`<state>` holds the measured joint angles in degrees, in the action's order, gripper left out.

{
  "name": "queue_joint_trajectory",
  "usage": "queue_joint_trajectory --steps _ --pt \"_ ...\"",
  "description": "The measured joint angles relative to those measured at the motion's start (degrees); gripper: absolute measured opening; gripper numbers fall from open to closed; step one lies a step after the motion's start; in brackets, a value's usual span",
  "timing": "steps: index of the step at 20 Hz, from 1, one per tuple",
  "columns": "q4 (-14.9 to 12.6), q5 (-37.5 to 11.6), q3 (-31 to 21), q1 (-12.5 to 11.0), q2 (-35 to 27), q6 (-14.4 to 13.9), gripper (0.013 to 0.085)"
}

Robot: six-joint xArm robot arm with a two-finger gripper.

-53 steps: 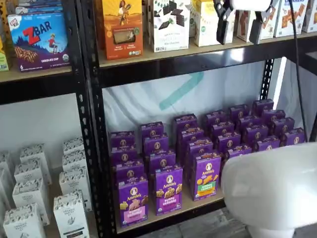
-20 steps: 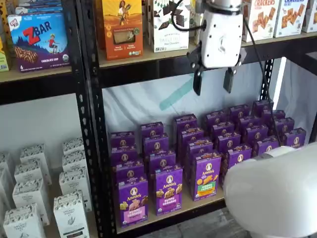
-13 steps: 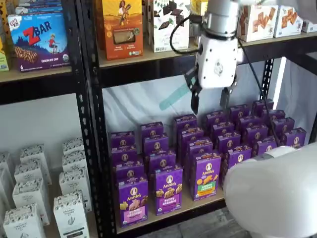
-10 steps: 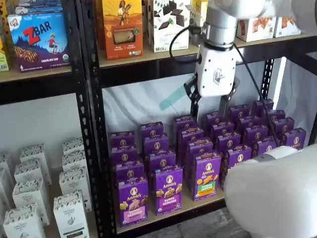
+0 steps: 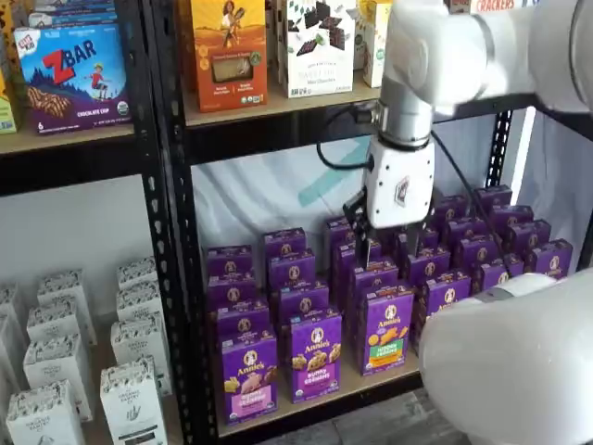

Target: Pick up the purple box with a pink patch in the middle, on the bottom shelf, the first box from the left

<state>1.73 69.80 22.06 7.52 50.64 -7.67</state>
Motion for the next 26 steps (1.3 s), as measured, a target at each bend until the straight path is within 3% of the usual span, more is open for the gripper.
queue_joint_trajectory --steps 3,8,13,18,21,23,26 --pt "0.3 -2.6 -1.9 -0.6 -1.5 0.7 0.0850" --pt "-1.7 -9.0 -5.3 -0.9 -4.6 0.3 0.0850" --pt "2.1 -15.4 -7.6 -1.6 -8.4 3.2 0.0850" --pt "2.4 -22.9 -10.2 0.5 -11.7 1.8 0.0850" --pt "3.7 -24.6 -10.0 1.8 -15.2 1.5 0.0850" --pt "2.2 -26.1 -9.8 2.9 -17.6 -0.6 0.0850" --pt "4.0 -28.9 -9.5 3.3 -20.9 0.5 0.0850"
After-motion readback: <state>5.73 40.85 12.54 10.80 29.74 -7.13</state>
